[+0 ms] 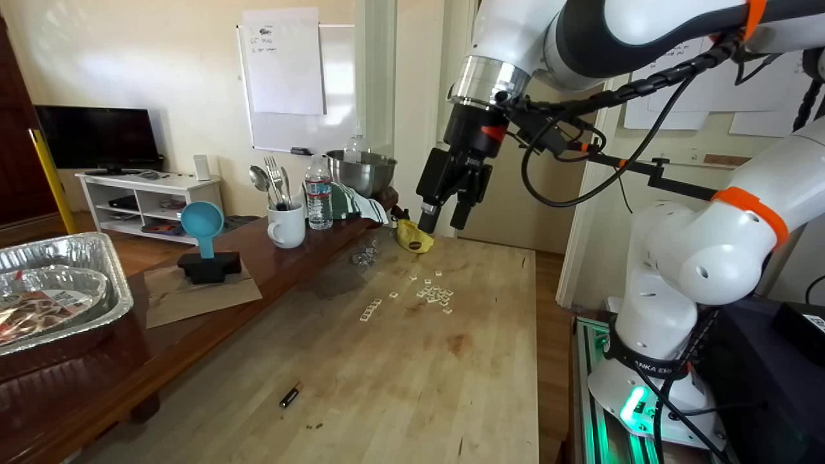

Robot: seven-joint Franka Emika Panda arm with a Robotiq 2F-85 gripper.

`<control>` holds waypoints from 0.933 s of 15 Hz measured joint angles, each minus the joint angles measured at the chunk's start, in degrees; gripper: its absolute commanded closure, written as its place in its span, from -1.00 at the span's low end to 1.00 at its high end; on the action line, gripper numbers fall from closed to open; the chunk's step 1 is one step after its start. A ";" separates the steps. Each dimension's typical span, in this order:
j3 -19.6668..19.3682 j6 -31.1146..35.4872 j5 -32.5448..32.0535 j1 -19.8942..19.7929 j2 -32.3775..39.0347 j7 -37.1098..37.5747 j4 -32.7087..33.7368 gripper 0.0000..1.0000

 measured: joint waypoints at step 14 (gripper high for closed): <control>-15.61 29.65 -7.45 -10.63 12.19 -14.67 -10.14 -1.00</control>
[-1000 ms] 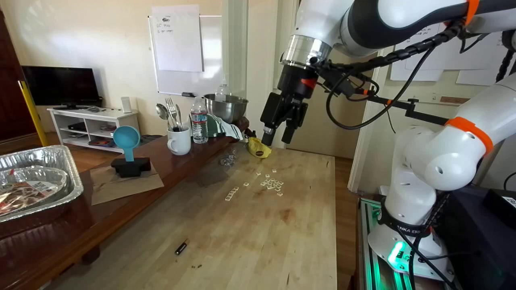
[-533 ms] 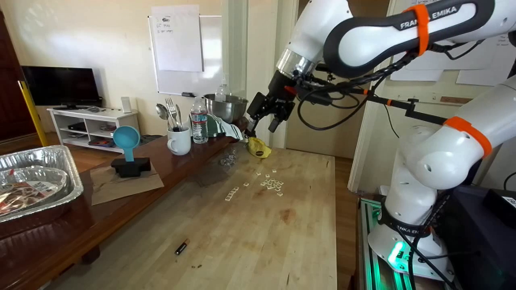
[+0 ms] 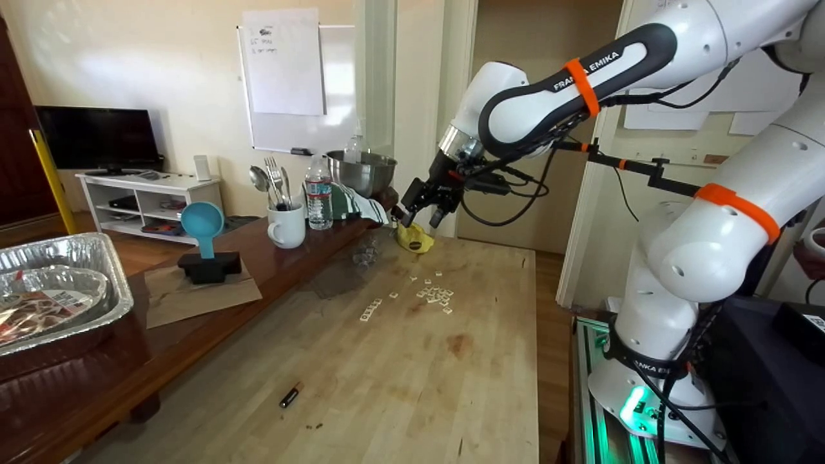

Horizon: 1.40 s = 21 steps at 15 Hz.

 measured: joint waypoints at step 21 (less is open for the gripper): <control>-6.59 -2.26 -9.13 0.52 7.99 -29.57 -2.46 -1.00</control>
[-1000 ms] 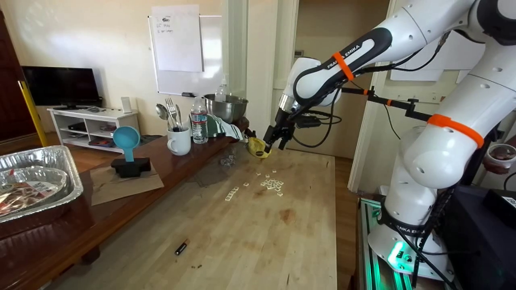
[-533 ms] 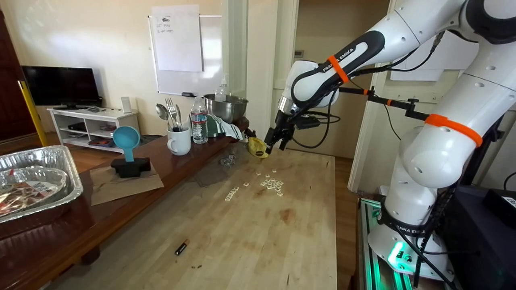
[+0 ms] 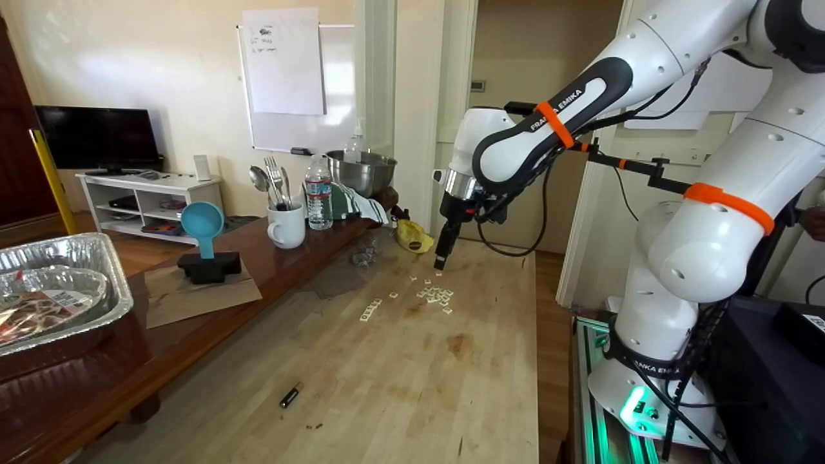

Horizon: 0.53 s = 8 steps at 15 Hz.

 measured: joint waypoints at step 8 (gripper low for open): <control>-12.07 3.79 -1.94 -1.18 5.89 -28.76 1.29 -1.00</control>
